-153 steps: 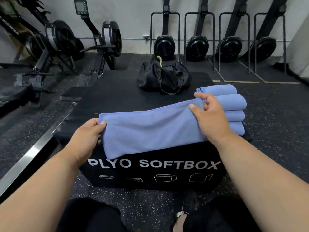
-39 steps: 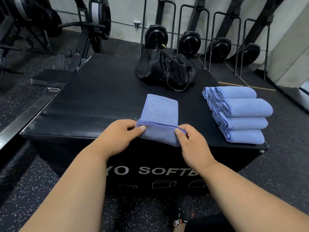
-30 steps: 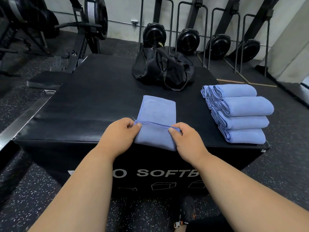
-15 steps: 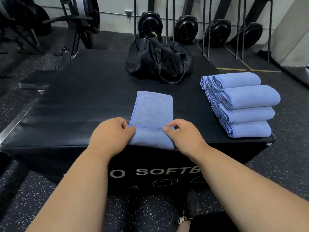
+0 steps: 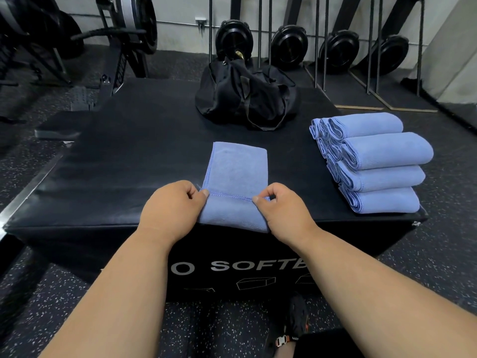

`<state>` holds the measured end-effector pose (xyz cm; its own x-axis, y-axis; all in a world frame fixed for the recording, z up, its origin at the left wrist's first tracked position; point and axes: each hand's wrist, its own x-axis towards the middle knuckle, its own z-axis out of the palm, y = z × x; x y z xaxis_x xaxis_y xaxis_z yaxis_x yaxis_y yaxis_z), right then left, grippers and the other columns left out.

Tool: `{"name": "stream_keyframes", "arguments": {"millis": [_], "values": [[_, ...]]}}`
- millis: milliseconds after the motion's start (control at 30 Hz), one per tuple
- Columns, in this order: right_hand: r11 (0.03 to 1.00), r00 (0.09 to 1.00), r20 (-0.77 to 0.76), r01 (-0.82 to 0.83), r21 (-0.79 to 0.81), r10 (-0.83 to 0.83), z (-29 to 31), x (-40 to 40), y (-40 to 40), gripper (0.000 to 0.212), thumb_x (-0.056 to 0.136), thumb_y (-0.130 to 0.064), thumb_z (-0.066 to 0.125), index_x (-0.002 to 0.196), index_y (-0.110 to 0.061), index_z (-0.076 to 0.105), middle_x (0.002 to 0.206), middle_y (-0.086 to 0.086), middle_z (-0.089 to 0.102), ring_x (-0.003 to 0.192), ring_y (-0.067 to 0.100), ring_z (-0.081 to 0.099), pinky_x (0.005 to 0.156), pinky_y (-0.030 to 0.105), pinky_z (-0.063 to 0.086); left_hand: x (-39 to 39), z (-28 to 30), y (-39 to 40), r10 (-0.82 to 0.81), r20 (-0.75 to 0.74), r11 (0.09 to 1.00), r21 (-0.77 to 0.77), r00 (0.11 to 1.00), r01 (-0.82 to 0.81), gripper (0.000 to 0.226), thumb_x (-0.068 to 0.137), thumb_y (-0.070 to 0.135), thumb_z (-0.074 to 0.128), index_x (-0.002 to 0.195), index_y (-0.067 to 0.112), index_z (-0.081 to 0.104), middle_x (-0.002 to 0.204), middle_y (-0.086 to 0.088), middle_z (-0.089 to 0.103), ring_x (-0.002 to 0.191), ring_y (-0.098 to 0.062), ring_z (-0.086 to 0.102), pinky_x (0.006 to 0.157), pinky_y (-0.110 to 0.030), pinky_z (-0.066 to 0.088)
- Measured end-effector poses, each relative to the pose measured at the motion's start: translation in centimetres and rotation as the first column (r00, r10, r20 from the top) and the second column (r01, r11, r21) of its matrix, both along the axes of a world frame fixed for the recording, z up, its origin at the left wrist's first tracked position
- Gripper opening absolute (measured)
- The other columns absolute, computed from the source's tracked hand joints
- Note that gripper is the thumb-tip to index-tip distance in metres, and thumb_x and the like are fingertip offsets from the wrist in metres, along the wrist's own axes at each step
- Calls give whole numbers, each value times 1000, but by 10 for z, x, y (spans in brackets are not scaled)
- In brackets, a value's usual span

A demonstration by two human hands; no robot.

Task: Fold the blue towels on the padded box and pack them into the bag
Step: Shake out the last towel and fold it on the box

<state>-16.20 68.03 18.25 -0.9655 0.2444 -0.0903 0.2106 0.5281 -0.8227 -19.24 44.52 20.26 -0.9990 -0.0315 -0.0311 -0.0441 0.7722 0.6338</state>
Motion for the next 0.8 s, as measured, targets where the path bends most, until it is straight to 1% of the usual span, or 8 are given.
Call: {"name": "stream_keyframes", "arguments": {"millis": [100,233,333,400,467,567,733,800], "values": [[1000,1000,-1,6,-24,-6,-2,2,0,15,95,-42,67,90,-27,64,89,-6,68,67,11,56,60,26,45,1,-3,1,25,10,999,-20,1000,-25,36,97,49,61,78,18,59,72,5,66,72,-18,61,60,-32,43],[1000,1000,-17,7,-6,-7,-3,2,0,11,96,-41,68,99,-31,64,96,-11,67,78,11,62,66,24,46,0,-4,0,45,16,999,-27,999,-45,32,95,50,63,82,21,60,75,6,68,74,-17,63,64,-34,50],[1000,1000,-26,10,-6,-10,-5,1,-1,13,95,-42,68,105,-33,64,96,-13,66,74,7,60,66,21,43,2,-2,0,51,-62,999,13,997,-50,21,91,46,69,91,30,55,82,10,67,79,-12,63,68,-34,52],[1000,999,-33,6,14,-6,-5,2,-2,14,95,-42,68,106,-34,64,94,-13,65,73,6,60,65,20,42,3,-1,2,-1,-159,999,38,987,8,18,89,40,72,93,34,56,91,12,65,83,-9,62,69,-33,51],[999,999,-51,4,37,-2,-5,4,-3,13,97,-41,67,107,-33,65,95,-15,64,80,4,61,67,18,41,5,-1,4,-98,-224,992,53,970,112,14,91,38,73,102,38,64,108,17,62,97,-8,61,81,-32,52],[998,998,-65,10,61,-6,-5,7,-5,11,99,-39,65,109,-34,64,97,-18,62,89,1,60,69,15,40,9,-7,7,-206,-233,975,31,950,219,18,98,36,68,115,39,72,127,20,57,117,-10,54,96,-32,49],[995,998,-68,16,103,-9,-6,9,-8,13,99,-40,62,111,-36,63,101,-20,62,94,2,59,71,13,39,10,-16,5,-237,-167,969,34,957,246,25,103,35,59,123,38,75,130,19,65,123,-5,57,105,-30,48],[991,997,-80,25,129,-15,-6,10,-7,18,98,-42,63,116,-36,62,100,-19,62,93,4,60,73,18,42,11,-15,3,-211,-172,976,12,962,217,28,104,33,59,127,37,73,131,18,65,124,-6,57,104,-27,46]]}}
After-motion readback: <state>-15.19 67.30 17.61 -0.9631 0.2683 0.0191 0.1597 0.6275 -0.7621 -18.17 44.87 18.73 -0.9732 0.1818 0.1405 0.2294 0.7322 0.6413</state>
